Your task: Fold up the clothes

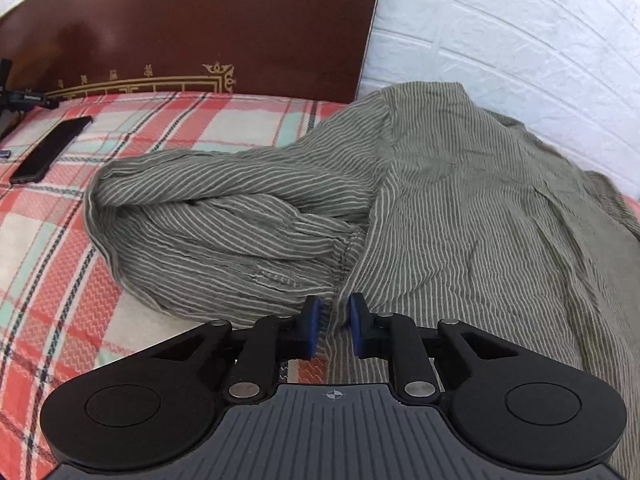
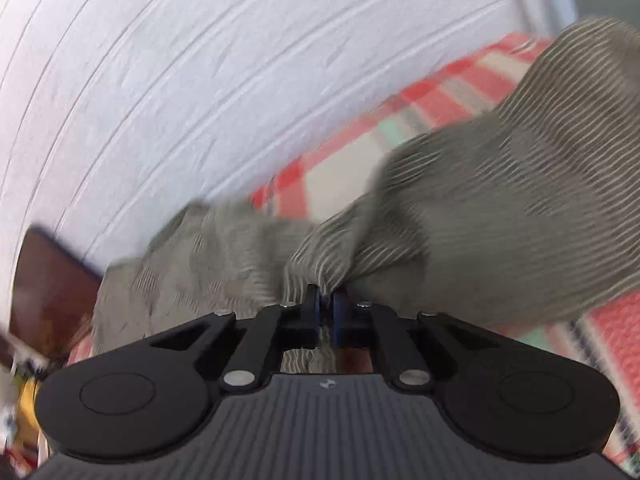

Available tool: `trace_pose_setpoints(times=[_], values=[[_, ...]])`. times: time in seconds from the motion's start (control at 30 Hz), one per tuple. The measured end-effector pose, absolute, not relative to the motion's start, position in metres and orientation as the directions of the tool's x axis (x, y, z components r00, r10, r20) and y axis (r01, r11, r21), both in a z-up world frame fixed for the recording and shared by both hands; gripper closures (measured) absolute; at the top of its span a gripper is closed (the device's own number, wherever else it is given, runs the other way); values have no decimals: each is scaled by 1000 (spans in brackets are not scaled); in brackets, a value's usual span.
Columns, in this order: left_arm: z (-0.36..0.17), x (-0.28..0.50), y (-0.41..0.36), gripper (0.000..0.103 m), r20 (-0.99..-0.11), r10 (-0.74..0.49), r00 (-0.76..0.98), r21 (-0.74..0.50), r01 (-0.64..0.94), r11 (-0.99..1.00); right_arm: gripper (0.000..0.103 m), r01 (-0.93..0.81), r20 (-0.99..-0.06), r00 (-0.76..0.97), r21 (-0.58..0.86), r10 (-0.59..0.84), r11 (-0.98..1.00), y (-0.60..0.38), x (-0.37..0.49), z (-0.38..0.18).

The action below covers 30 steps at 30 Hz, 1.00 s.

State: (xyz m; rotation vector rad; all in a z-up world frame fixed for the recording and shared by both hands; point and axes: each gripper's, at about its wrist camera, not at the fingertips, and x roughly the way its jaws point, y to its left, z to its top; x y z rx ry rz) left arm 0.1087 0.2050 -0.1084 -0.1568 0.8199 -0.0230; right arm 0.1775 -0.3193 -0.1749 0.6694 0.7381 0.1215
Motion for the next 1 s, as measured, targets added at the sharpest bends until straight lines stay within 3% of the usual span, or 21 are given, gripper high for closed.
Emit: trace_pose_setpoints(times=[0.1, 0.13, 0.17, 0.23, 0.3, 0.37, 0.67, 0.83, 0.87, 0.9, 0.93, 0.97, 1.0], values=[[-109, 104, 204, 91, -717, -63, 694, -110, -23, 994, 97, 145, -594, 733, 612, 331, 777, -325, 176, -180], [-109, 102, 203, 84, -714, -58, 697, -96, -17, 995, 97, 139, -595, 734, 604, 328, 785, -323, 173, -179], [-109, 100, 203, 61, -710, -59, 701, -91, -9, 996, 93, 132, -597, 734, 595, 325, 793, -322, 171, -178], [-105, 95, 206, 46, -698, -63, 714, -99, -9, 995, 77, 119, -599, 734, 577, 320, 808, -320, 166, -176], [-99, 90, 214, 42, -679, -74, 730, -133, -23, 991, 50, 105, -600, 736, 557, 313, 824, -319, 158, -172], [-93, 89, 226, 33, -668, -46, 742, -157, -80, 984, 48, 88, -604, 736, 533, 306, 842, -321, 146, -165], [-95, 115, 286, 27, -712, 276, 646, -80, -465, 882, 48, -26, -572, 705, 569, 419, 822, -323, 75, -140], [-108, 131, 295, 24, -761, 224, 609, -101, -453, 886, 43, -97, -562, 697, 541, 445, 836, -308, 45, -128], [-112, 135, 296, 27, -770, 227, 596, -92, -455, 886, 43, -110, -563, 694, 533, 449, 839, -304, 40, -126], [-116, 137, 295, 37, -777, 238, 583, -76, -462, 884, 43, -123, -563, 691, 526, 453, 841, -300, 36, -125], [-117, 138, 294, 57, -775, 245, 582, -66, -461, 885, 43, -136, -563, 688, 519, 457, 844, -296, 31, -123], [-116, 137, 294, 98, -768, 246, 591, -62, -452, 890, 43, -149, -564, 686, 511, 461, 847, -292, 27, -121], [-114, 136, 293, 103, -769, 241, 593, -63, -445, 894, 43, -164, -565, 682, 500, 464, 850, -288, 24, -119]])
